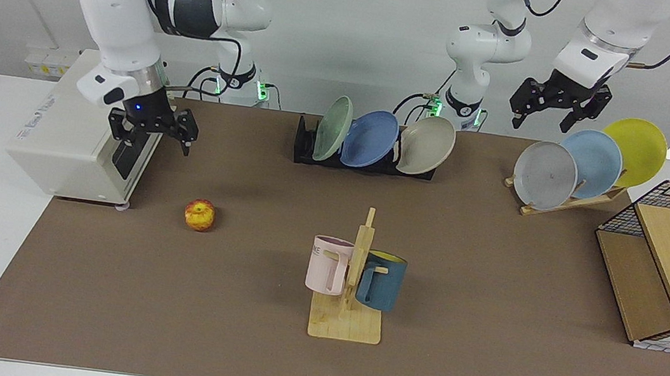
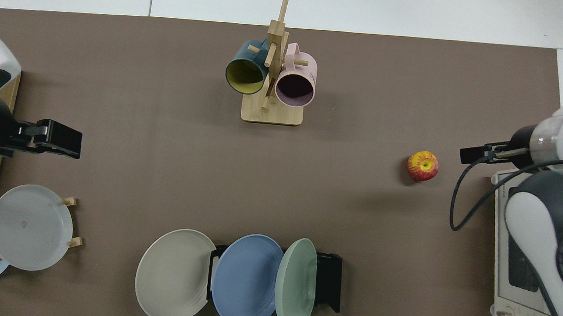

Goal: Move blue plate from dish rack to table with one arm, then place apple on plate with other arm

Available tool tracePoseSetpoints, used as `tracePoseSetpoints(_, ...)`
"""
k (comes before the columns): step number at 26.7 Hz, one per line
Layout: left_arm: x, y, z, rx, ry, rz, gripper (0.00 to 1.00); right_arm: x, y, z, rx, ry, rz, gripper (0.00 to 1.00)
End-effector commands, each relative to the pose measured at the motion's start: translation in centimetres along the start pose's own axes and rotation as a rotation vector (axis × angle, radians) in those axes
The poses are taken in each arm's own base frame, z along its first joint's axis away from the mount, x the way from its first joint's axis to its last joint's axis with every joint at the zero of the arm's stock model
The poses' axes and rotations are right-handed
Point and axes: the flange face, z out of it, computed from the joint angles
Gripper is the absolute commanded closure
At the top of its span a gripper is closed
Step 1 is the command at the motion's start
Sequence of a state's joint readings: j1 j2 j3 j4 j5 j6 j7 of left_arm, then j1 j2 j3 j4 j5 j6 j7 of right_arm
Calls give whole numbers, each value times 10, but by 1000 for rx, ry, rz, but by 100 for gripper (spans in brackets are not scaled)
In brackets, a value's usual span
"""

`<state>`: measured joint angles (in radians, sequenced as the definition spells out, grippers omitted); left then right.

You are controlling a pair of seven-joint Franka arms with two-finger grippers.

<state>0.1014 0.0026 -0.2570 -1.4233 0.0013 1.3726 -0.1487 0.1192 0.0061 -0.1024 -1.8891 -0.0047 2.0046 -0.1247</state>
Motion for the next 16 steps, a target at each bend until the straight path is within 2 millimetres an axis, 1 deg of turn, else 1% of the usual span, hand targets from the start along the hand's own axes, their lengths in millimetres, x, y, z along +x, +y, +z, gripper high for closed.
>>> tracePoseSetpoints(1,-11,4,0,7,-11,10,0,20,-11,60,22,-16,8,0)
tracePoseSetpoints(3,-16,9,4,13,-14,20,0,24,-19,79,44,-16,13,0)
tracePoseSetpoints(5,-24,15,9,18,-17,37,0,25,-21,97,54,-6,21,0)
tracePoseSetpoints(8,-35,23,18,18,-4,45,0,21,-22,117,51,-1,22,0)
tracePoseSetpoints(11,-51,42,27,18,39,75,0,15,-23,130,50,-8,24,0)
tracePoseSetpoints(13,-65,52,42,18,39,89,0,14,-25,141,50,-19,26,0)
tracePoseSetpoints(15,-77,66,53,11,35,117,0,13,-36,152,51,-36,11,0)
tracePoseSetpoints(16,-82,73,59,11,27,141,0,11,-38,159,50,-48,10,0)
